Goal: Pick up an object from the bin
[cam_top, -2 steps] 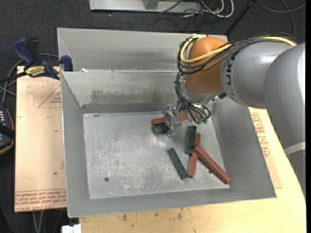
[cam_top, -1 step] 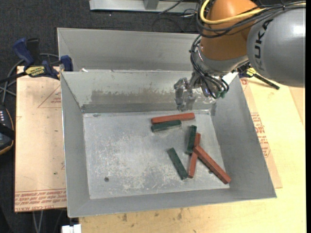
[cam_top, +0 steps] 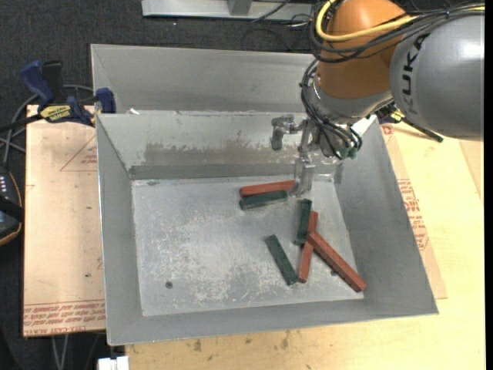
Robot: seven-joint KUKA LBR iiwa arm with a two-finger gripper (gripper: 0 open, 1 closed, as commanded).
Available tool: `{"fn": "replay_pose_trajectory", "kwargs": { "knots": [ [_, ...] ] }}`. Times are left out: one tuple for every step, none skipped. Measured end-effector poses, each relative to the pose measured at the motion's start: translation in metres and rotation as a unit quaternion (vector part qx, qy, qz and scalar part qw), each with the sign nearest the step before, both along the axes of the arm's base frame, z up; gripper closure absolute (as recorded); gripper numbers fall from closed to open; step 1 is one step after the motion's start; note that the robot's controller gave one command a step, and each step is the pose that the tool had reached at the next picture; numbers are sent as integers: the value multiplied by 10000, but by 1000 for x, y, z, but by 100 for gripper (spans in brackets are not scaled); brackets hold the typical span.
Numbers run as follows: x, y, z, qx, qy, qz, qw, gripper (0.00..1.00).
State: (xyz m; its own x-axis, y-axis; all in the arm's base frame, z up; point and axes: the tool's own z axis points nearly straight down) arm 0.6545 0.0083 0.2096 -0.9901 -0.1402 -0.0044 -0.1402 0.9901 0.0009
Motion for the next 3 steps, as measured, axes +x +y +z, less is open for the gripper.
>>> {"fn": "replay_pose_trajectory", "kwargs": {
  "knots": [
    [1, -2, -115, 0, 45, 120, 9999, 0],
    [0, 9, -141, 0, 21, 337, 9994, 0],
    [2, 8, -138, -1, 7, 332, 9994, 100]
  ]
}}
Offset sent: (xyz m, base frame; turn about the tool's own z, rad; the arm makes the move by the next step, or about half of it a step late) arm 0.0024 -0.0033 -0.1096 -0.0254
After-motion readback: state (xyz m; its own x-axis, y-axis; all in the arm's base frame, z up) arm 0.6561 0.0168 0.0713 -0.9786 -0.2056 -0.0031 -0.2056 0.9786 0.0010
